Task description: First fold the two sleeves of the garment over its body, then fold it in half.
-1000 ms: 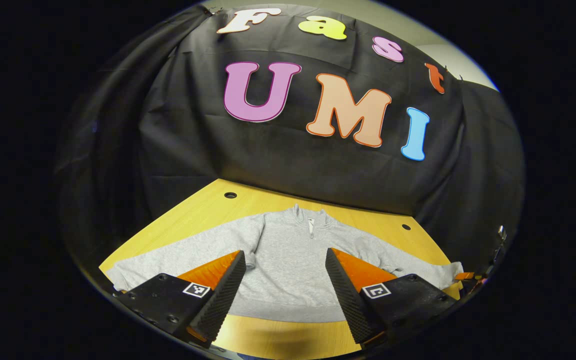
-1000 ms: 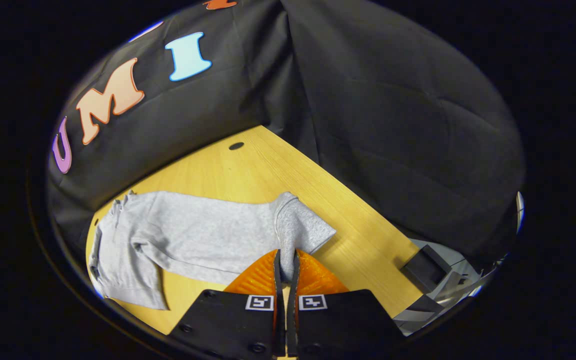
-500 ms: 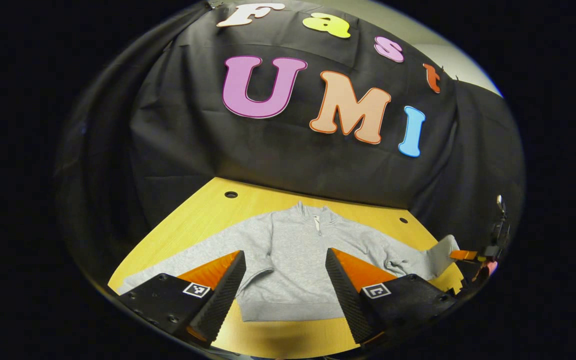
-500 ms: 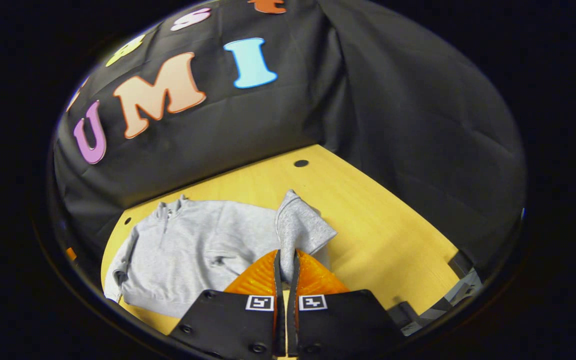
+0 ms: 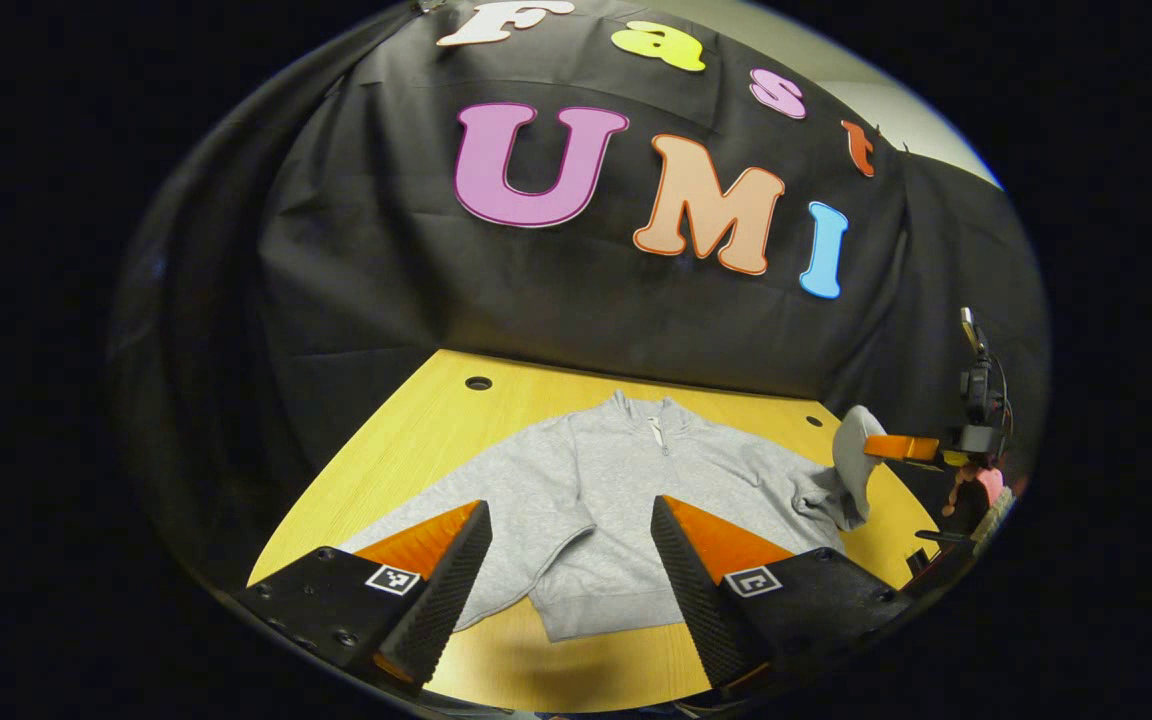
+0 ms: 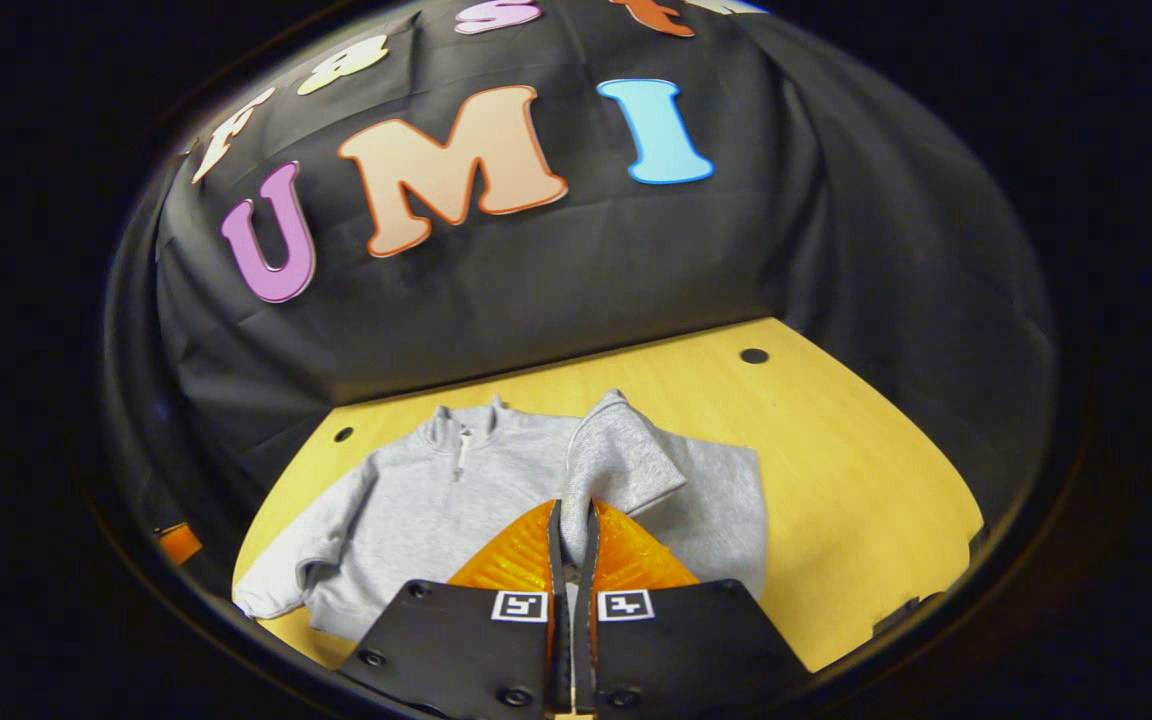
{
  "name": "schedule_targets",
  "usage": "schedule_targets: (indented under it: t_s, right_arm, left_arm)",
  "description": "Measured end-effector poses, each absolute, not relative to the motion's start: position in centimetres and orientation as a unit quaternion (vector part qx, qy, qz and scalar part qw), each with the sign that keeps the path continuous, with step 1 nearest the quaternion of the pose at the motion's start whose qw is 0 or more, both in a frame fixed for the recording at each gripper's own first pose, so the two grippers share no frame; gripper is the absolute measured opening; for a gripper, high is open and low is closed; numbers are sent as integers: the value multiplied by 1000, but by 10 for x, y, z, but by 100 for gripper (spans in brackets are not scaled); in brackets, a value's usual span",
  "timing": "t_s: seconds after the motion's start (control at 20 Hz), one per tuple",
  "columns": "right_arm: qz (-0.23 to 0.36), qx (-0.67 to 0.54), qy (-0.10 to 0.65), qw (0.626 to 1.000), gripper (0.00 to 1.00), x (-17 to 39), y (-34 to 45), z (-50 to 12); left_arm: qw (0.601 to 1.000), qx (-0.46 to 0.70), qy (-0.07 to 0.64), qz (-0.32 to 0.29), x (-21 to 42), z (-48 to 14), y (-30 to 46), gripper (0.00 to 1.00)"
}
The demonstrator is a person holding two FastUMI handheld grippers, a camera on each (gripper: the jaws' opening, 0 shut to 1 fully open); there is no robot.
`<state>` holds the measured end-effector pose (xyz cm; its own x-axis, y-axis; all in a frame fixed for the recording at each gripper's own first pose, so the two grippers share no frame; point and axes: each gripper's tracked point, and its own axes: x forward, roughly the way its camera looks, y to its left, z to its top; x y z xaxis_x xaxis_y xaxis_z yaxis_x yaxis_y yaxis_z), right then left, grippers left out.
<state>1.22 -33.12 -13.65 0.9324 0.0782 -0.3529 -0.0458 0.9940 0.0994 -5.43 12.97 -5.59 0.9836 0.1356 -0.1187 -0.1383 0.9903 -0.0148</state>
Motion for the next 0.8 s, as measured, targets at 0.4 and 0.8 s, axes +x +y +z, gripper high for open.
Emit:
schedule_targets:
  t_s: [0.4, 0.8]
  right_arm:
    - [170, 35, 172, 970, 4, -12, -334, -88]
    - [289, 41, 207, 934, 4, -11, -338, -96]
  left_arm:
    - [988, -37, 70, 131, -83, -80, 186, 94]
    - [971, -69, 84, 212, -125, -114, 245, 94]
